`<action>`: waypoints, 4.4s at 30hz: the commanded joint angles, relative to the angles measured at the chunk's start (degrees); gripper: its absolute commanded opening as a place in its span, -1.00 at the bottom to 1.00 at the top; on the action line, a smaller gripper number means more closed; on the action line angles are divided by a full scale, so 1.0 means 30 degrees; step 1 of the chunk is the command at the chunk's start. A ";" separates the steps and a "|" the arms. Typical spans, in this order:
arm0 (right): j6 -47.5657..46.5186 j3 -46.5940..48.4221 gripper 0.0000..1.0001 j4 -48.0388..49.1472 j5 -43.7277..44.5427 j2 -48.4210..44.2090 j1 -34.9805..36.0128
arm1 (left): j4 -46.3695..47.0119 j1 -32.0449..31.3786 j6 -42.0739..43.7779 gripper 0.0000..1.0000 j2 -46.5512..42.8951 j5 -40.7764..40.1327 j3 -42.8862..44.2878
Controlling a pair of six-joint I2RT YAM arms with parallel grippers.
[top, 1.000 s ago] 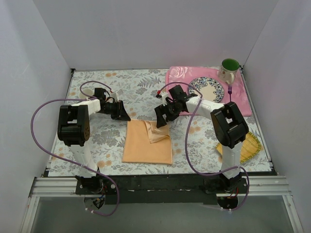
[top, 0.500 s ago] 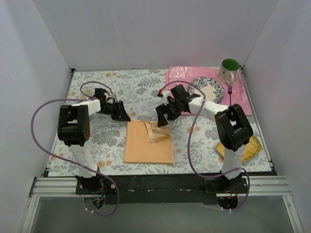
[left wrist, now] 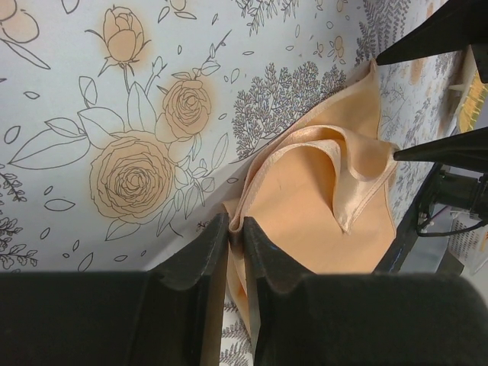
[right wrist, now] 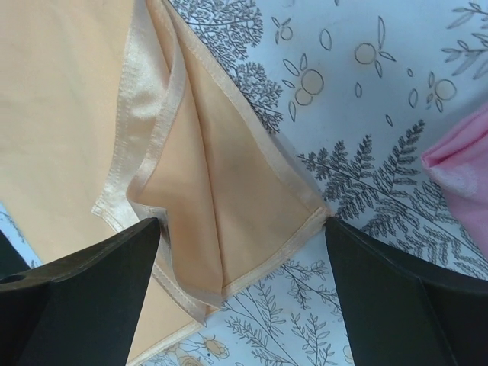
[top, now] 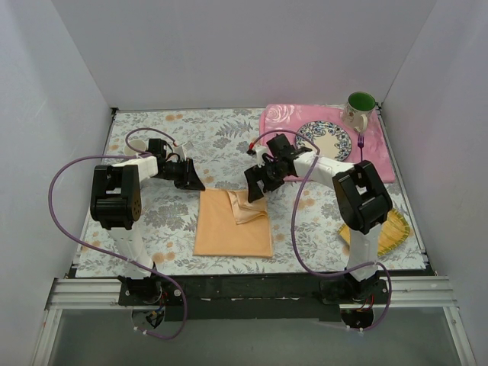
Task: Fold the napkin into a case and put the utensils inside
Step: Fold the lower triangle-folded napkin at the center of the board.
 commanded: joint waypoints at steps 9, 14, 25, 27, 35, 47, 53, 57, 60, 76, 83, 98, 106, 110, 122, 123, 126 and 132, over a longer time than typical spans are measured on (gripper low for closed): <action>0.2049 0.0825 0.83 0.0103 -0.8306 0.0991 -0.0875 | 0.0259 0.0097 -0.0030 -0.73 -0.0578 0.0625 -0.0255; 0.2841 0.0240 0.65 0.0953 -1.0443 0.0903 -0.1023 | 0.0289 0.0097 -0.0060 -0.73 -0.0608 0.0684 -0.0284; 0.0617 0.0502 0.49 -0.0802 -0.7992 0.1196 -0.1052 | 0.0347 0.0097 -0.0235 -0.73 -0.0519 0.0801 -0.0284; 0.0123 0.0561 0.54 -0.1272 -0.7608 0.1371 -0.1023 | 0.0377 0.0097 -0.0236 -0.73 -0.0519 0.0801 -0.0313; -0.2046 0.0095 0.61 -0.1332 -0.7319 0.0437 -0.0789 | 0.0376 0.0097 -0.0236 -0.74 -0.0549 0.0743 -0.0313; -0.4746 -0.0436 0.86 -0.0305 -0.3947 -0.0475 0.0208 | 0.0406 0.0097 -0.0324 -0.74 -0.0519 0.0860 -0.0226; -0.4191 -0.0172 0.63 -0.0013 -0.3329 -0.0181 0.0120 | 0.0406 0.0097 -0.0353 -0.74 -0.0490 0.0889 -0.0226; -0.4072 0.0092 0.57 -0.0013 -0.3388 -0.0180 -0.0026 | 0.0464 0.0097 -0.0353 -0.74 -0.0549 0.0918 -0.0284; -0.4159 0.0092 0.42 0.0017 -0.3330 -0.0327 0.0002 | 0.0464 0.0097 -0.0353 -0.74 -0.0578 0.0948 -0.0342; -0.5330 0.1234 -0.97 -0.1828 -0.4532 -0.0415 0.0558 | 0.0699 0.0097 -0.0617 -0.78 -0.0696 0.1035 -0.0431; -0.5976 0.1264 -0.97 -0.2356 -0.4150 -0.0093 0.1319 | 0.0669 0.0097 -0.0646 -0.78 -0.0754 0.1007 -0.0489; -0.8785 0.0357 0.25 -0.2592 -0.4560 0.0142 0.2375 | 0.0670 0.0097 -0.0675 -0.79 -0.0695 0.1036 -0.0577; -1.1189 0.0299 0.41 -0.3177 -0.4240 -0.0091 0.2930 | 0.0670 0.0097 -0.0704 -0.79 -0.0696 0.1036 -0.0606; -1.1571 -0.0901 0.51 -0.1891 -0.2982 -0.0853 0.3429 | 0.0670 0.0097 -0.0704 -0.79 -0.0666 0.1007 -0.0577; -1.3065 -0.3686 0.23 0.1507 0.0448 -0.2670 0.4894 | 0.0670 0.0068 -0.0734 -0.78 -0.0696 0.0919 -0.0636; -1.3066 -0.4006 0.17 0.1714 0.0594 -0.2787 0.4924 | 0.0641 0.0097 -0.0734 -0.78 -0.0724 0.0889 -0.0636; -1.3387 -0.4680 -0.06 0.2592 0.1472 -0.3285 0.5420 | 0.0611 0.0097 -0.0734 -0.77 -0.0725 0.0889 -0.0636; -1.3271 -0.4830 -0.58 0.3034 0.1972 -0.4047 0.5569 | 0.0553 0.0097 -0.0559 -0.74 -0.0900 0.0947 -0.0606</action>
